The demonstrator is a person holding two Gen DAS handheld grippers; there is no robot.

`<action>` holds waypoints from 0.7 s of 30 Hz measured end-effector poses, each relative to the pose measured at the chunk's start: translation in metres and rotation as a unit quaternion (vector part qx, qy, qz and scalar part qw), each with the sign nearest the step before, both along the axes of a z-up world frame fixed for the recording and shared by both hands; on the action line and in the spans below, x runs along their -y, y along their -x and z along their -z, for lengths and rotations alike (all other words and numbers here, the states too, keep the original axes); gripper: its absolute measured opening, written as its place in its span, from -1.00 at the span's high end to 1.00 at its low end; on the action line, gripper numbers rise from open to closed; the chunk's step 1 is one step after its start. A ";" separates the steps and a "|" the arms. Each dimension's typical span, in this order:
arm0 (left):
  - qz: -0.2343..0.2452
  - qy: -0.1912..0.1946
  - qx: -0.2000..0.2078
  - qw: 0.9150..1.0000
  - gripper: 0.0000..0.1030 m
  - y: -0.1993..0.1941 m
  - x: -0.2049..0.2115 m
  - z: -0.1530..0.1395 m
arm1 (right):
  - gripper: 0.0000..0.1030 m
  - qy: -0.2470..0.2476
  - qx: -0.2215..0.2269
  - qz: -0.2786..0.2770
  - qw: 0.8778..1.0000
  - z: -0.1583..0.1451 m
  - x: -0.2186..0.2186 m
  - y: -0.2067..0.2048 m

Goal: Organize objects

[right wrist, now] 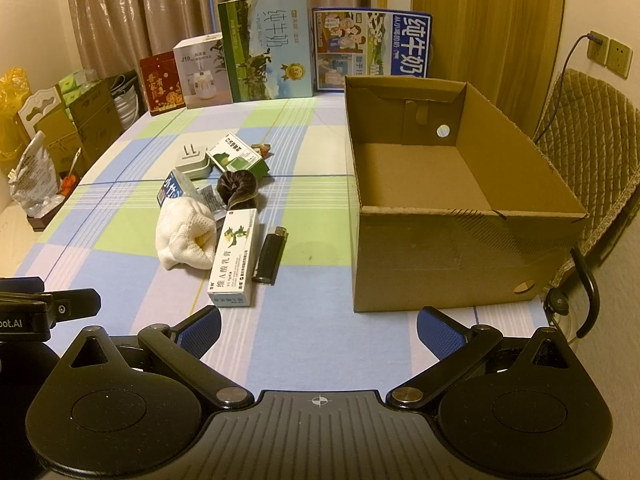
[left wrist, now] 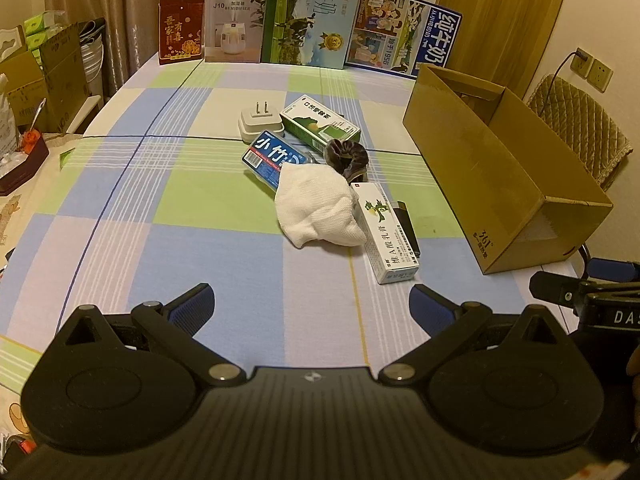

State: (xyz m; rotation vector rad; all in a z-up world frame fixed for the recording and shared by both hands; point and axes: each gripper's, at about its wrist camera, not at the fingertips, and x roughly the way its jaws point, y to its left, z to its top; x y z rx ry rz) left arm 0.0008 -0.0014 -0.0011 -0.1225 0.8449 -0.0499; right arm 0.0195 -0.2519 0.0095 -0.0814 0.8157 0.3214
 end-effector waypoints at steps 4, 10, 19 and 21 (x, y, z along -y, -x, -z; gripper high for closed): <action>0.000 0.001 0.000 1.000 -0.98 0.000 0.000 0.000 | -0.97 0.000 0.000 0.000 1.000 0.000 0.000 0.000; 0.000 0.002 -0.001 1.000 -0.98 0.000 0.000 0.001 | -0.97 0.000 0.000 0.000 1.000 0.000 0.000 0.000; 0.000 0.005 -0.003 1.000 -0.98 0.000 0.001 0.003 | -0.97 0.000 -0.001 0.000 1.000 0.000 -0.001 0.000; 0.000 0.005 -0.003 1.000 -0.98 0.000 0.001 0.003 | -0.97 0.000 0.000 0.000 1.000 0.000 -0.001 -0.001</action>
